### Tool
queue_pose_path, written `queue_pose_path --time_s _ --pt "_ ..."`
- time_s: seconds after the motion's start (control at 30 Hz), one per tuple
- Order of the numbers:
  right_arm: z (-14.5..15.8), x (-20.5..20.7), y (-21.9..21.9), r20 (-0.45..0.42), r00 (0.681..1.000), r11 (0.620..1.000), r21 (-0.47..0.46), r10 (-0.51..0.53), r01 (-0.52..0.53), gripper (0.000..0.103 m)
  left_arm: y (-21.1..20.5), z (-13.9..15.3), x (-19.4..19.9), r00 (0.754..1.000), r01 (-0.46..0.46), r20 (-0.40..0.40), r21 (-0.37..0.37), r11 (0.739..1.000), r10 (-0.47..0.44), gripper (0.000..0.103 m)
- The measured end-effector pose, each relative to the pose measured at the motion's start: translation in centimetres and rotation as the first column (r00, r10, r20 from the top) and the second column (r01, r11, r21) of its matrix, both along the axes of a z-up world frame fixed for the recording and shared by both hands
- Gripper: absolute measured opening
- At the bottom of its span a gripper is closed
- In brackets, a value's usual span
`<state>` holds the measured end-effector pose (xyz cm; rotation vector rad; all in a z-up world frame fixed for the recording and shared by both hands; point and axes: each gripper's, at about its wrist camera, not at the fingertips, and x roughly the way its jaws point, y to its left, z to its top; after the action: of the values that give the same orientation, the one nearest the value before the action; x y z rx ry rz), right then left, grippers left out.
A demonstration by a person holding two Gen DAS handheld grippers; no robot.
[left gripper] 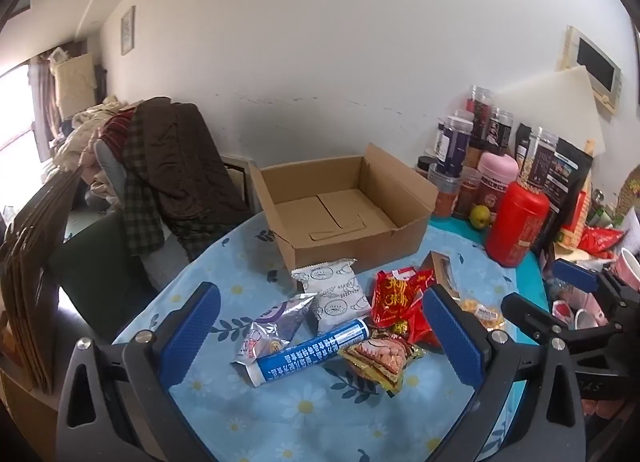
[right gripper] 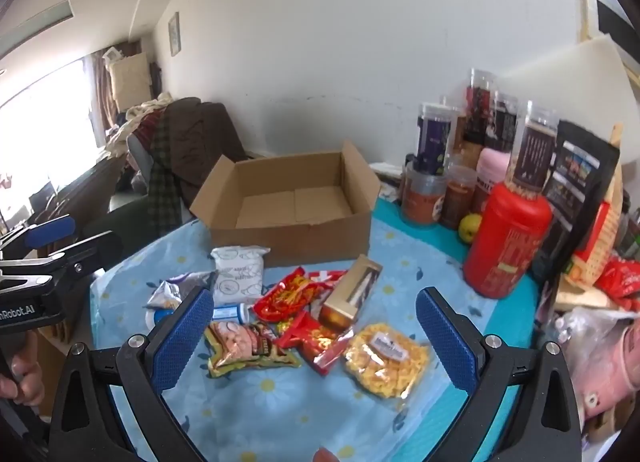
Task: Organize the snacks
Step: 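Move the left tool to the peanut snack bag while the right tool approaches the waffle crisp bag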
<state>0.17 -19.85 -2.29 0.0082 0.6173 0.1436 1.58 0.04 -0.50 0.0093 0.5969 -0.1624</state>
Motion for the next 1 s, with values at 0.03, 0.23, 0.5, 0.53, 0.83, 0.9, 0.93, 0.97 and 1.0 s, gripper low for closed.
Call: queue_pose_path --time_s 0.03,0.23,0.5,0.53,0.83,0.9,0.93,0.97,1.0 --pt "-0.3 0.1 0.1 -0.006 1.0 1.0 0.007 -0.002 0.002 0.103 0.1 -0.3 0.2 1.0 0.012 -0.006 -0.001 1.0 -0.012 0.103" --pt "-2.2 0.3 1.0 -0.046 0.999 1.0 0.018 -0.009 0.01 0.103 0.8 -2.0 1.2 0.996 0.072 -0.049 -0.022 0.997 -0.073 0.103" --pt "-4.8 0.5 2.3 -0.078 0.996 0.997 0.054 -0.041 0.046 0.103 2.5 -4.4 2.3 0.986 0.115 -0.114 -0.059 0.992 -0.121 0.103" --pt "-5.1 0.5 2.3 -0.083 0.996 0.997 0.059 -0.045 0.05 0.103 2.6 -4.6 2.5 0.984 0.12 -0.121 -0.066 0.991 -0.128 0.103" --pt "-7.5 0.1 1.9 -0.18 0.979 0.995 -0.002 -0.099 0.1 0.103 1.3 -7.1 3.2 0.954 0.221 -0.189 -0.082 0.972 -0.233 0.103" --pt "-7.9 0.4 1.4 -0.166 0.98 0.993 0.028 -0.108 0.114 0.103 0.6 -7.5 3.5 0.945 0.243 -0.201 -0.089 0.966 -0.256 0.103" --pt "-8.0 0.4 1.1 -0.172 0.978 0.992 0.027 -0.115 0.122 0.103 0.3 -7.6 3.7 0.942 0.253 -0.205 -0.092 0.963 -0.267 0.103" --pt "-8.1 0.3 0.8 -0.179 0.977 0.992 0.025 -0.119 0.126 0.103 0.0 -7.7 3.8 0.938 0.261 -0.21 -0.096 0.961 -0.276 0.103" --pt "-8.2 0.3 0.5 -0.185 0.975 0.991 0.022 -0.127 0.133 0.103 -0.3 -7.9 4.0 0.933 0.273 -0.214 -0.103 0.956 -0.29 0.103"
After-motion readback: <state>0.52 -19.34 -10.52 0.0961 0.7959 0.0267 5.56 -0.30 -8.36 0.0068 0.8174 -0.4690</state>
